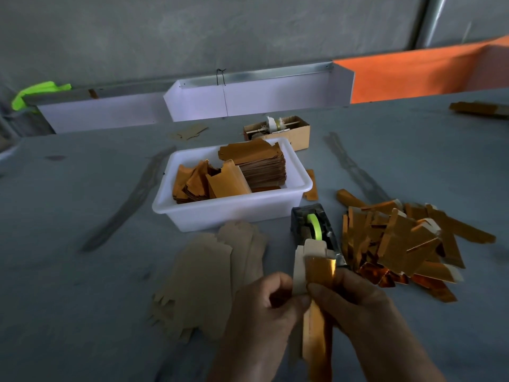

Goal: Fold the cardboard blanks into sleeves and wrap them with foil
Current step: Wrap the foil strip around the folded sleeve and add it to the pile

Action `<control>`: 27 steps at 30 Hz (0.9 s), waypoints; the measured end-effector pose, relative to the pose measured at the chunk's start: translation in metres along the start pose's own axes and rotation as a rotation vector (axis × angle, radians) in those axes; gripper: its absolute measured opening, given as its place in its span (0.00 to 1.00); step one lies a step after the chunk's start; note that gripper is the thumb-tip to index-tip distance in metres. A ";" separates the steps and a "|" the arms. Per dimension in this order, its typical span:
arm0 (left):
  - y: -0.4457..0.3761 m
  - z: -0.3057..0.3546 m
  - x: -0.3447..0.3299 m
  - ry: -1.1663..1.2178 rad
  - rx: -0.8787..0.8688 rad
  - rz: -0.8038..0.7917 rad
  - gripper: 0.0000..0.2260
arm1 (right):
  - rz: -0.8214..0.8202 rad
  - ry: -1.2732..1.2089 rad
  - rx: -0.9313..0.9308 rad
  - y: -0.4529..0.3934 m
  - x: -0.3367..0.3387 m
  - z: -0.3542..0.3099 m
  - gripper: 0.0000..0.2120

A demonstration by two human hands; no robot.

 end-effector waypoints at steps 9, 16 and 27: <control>0.022 0.014 0.021 -0.180 -0.153 0.483 0.05 | 0.120 -0.034 0.001 0.000 0.001 0.006 0.02; 0.043 0.049 -0.028 -0.957 -0.439 0.690 0.12 | 0.175 -0.139 0.002 0.003 -0.003 -0.004 0.03; 0.011 0.002 -0.007 -0.276 -0.009 0.270 0.05 | 0.119 -0.184 -0.045 0.003 0.004 0.007 0.08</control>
Point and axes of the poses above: each hand's wrist, its own y-axis away from the middle knuckle, its own x-axis out of the back of the hand, z = x × y, the point moved 10 cm from there along -y, towards the middle knuckle, and after that the axes turned 15 degrees about x, right-handed, at the moved point
